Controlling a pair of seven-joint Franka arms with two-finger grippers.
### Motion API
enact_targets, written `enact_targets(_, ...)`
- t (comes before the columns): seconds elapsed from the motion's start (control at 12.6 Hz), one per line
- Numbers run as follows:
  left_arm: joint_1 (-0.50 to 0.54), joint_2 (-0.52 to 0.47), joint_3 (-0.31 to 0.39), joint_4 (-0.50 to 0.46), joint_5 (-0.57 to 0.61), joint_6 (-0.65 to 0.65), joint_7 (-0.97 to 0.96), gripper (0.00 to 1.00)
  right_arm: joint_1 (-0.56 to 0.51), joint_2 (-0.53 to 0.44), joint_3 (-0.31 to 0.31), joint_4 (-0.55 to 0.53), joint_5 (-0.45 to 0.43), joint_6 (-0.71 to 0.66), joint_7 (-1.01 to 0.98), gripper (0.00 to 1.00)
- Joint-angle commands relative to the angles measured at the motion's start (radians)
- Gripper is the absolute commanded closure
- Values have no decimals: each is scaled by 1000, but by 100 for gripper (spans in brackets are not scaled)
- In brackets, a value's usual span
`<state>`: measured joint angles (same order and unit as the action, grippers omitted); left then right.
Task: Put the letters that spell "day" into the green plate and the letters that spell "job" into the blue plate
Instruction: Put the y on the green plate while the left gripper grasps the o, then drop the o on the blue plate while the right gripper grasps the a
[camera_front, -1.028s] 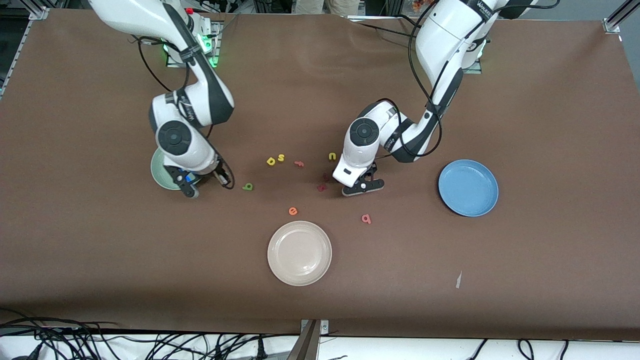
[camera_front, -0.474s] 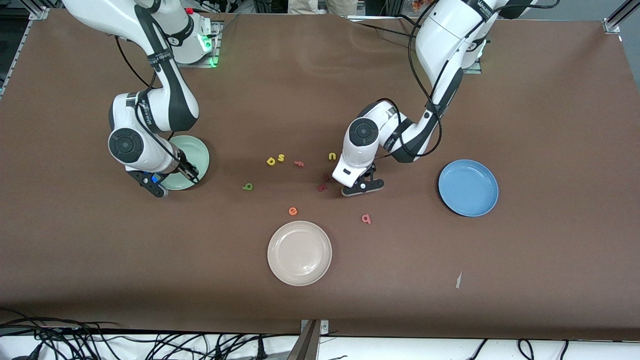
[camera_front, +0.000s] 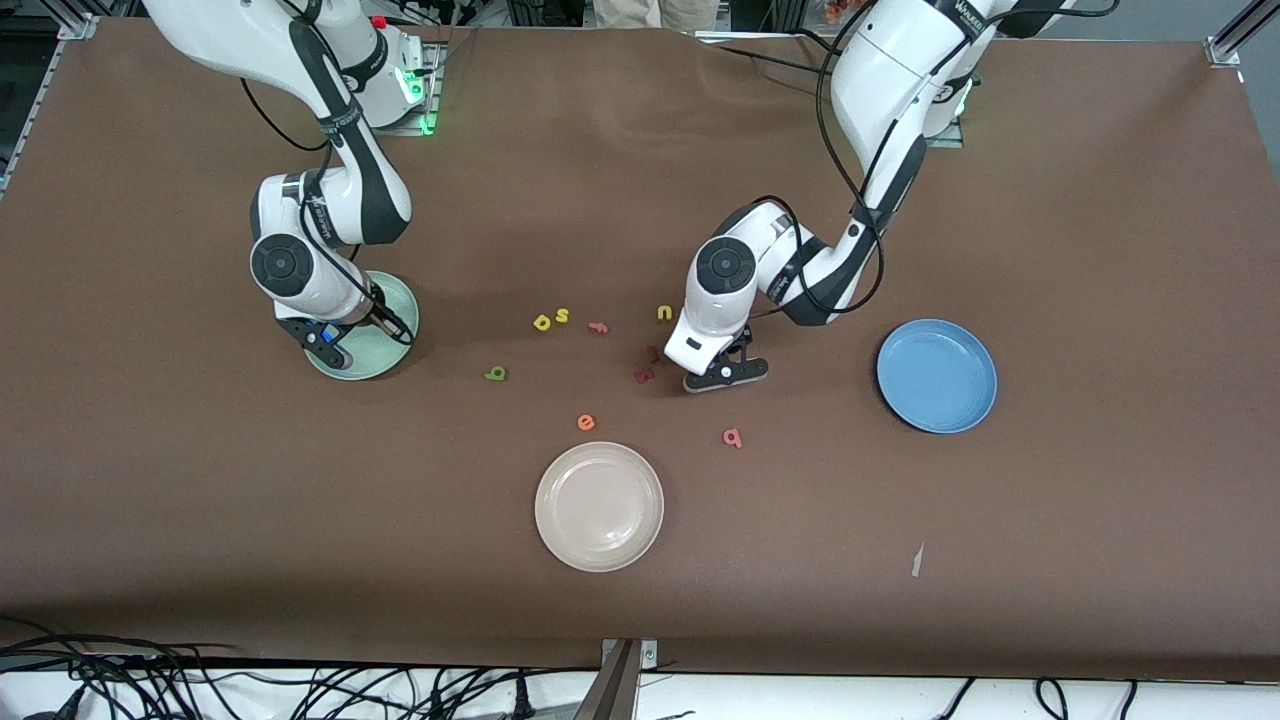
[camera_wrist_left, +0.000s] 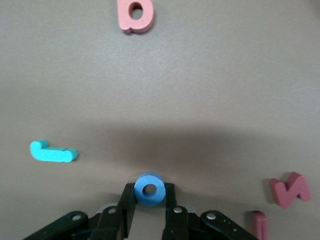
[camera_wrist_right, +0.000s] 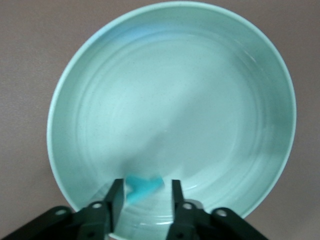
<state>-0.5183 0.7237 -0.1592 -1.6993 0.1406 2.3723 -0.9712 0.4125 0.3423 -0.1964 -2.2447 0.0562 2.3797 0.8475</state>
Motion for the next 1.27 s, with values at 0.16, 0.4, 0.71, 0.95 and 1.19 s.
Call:
enact_targets(0.16,15,-15,10,75,40,-171,46,85,5,-85,63,14,20,-22,7,0)
enact_targets(0.4,78,-55,9,106,30,-298,188,86,14,-51,178,106,24,-20,247,0)
enact_targets(0.71,188,-116,4,92,24,-375,411,87,57,101,241,262,22,1,496,1)
enact_targets(0.95,280,-130,6,86,27,-400,598,87,107,171,241,304,16,7,555,10)
enact_targets(1.19,385,-132,7,67,42,-392,782,87,120,187,241,312,21,19,573,25)
